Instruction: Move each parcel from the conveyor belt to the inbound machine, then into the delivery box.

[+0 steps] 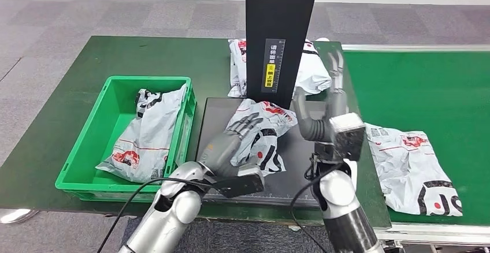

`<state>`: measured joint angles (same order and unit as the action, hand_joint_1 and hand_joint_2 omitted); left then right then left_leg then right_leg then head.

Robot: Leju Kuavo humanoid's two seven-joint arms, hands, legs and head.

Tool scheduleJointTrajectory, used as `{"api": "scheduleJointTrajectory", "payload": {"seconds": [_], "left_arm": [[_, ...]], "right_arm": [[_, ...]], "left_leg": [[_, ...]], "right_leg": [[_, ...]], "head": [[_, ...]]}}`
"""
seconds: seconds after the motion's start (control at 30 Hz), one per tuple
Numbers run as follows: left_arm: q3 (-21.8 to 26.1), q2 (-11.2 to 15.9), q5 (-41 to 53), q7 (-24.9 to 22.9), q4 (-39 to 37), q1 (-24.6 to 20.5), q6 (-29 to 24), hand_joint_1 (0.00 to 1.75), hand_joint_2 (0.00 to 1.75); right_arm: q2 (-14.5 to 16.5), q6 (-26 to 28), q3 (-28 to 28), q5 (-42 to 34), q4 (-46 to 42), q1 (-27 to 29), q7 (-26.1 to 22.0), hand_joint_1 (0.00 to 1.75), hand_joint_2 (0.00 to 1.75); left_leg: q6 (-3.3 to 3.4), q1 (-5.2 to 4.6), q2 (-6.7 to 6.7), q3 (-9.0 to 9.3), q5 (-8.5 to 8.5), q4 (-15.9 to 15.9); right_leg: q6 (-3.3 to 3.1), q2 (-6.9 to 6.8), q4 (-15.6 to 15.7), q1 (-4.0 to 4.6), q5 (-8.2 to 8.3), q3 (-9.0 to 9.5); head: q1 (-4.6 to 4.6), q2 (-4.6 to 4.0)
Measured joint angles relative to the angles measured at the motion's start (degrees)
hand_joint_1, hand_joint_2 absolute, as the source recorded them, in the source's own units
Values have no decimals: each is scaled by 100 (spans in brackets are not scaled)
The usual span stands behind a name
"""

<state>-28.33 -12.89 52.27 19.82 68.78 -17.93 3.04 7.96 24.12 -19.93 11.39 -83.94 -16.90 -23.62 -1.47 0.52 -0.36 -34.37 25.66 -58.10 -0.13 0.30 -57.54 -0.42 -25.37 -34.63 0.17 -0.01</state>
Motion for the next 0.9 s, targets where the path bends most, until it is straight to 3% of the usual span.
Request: {"api": "scheduleJointTrajectory", "payload": {"seconds": [0.23, 0.47, 0.6, 0.77, 0.9], "left_arm": [[-1041, -243, 55, 3, -1126, -873, 183, 0, 175], [-1651, -523, 1, 41, -2139, -1424, 432, 0, 175], [-1879, -644, 170, -457, -2532, -1612, 305, 175, 175], [-2454, -728, 213, -1673, -3161, -1907, -210, 175, 175], [-2782, -749, 201, -1834, -3444, -2019, -345, 175, 175]], "right_arm": [[-13, 705, 575, -17, -1284, 1297, -67, 0, 175], [-16, 777, 796, -165, -1462, 1746, -137, 0, 175], [-15, 786, 860, -141, -1509, 1893, -137, 0, 175], [18, 713, 899, -80, -1759, 2128, -143, 0, 175], [29, 674, 922, -69, -1861, 2221, -147, 0, 175]], "left_leg": [[17, -11, -30, 2, 8, 1], [21, -16, 3, 11, 10, 1], [21, -16, -1, 11, 9, 0], [21, -16, -1, 11, 9, 1], [22, -16, 0, 11, 9, 1]], "right_leg": [[21, -29, 0, -9, -21, 22], [23, -3, 0, -20, -13, 16], [24, -5, 0, -20, -13, 18], [24, -5, 0, -20, -14, 17], [24, -5, 0, -20, -14, 18]], "head": [[-1, 1], [-2, 0], [-1, 0], [-2, 1], [-2, 1]]}}
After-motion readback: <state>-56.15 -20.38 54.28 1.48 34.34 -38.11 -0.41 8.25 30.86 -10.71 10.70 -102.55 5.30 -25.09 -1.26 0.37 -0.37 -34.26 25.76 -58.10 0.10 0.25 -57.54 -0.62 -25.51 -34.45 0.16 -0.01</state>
